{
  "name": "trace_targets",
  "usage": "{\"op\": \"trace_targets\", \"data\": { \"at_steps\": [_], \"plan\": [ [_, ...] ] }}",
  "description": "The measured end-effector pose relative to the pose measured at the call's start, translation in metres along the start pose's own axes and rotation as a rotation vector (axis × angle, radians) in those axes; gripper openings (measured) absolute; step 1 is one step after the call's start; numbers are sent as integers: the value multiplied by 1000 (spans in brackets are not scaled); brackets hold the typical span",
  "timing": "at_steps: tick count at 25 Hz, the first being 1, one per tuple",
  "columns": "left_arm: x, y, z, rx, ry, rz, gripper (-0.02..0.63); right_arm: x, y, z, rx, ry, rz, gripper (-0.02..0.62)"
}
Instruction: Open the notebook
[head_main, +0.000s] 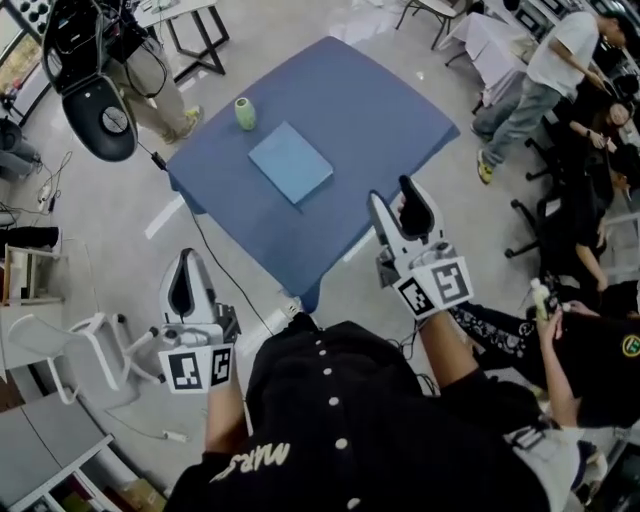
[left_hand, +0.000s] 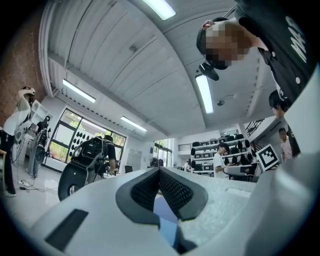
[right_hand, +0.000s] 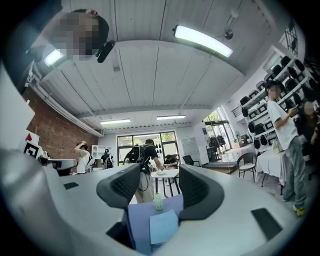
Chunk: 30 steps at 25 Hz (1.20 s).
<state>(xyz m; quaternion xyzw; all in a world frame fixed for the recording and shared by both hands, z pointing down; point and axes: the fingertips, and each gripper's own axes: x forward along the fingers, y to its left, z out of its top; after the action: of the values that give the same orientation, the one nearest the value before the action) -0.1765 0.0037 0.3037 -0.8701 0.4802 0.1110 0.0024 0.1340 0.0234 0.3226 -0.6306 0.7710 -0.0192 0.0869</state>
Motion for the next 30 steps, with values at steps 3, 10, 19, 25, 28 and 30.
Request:
{"op": "trace_targets", "data": {
  "at_steps": [3,10,19,25,28,30],
  "plan": [
    [24,17,-1,-5,-1,-23,-2,25,-4,-6,14,6,-25,230],
    [64,41,-15,-29,37,-85,-2,68,-11,-33,24,83,-57,244],
    [111,45,-52,-55,95,-24,-2,126,-54,-100,46,258,-4,229],
    [140,42,-77,-51,148,48,-2,167,-87,-173,69,465,86,232],
    [150,46,-103,-53,191,70,-2,188,-100,-233,76,596,132,238],
    [151,51,-125,-58,230,84,-2,195,-104,-280,92,705,166,242]
  ]
}}
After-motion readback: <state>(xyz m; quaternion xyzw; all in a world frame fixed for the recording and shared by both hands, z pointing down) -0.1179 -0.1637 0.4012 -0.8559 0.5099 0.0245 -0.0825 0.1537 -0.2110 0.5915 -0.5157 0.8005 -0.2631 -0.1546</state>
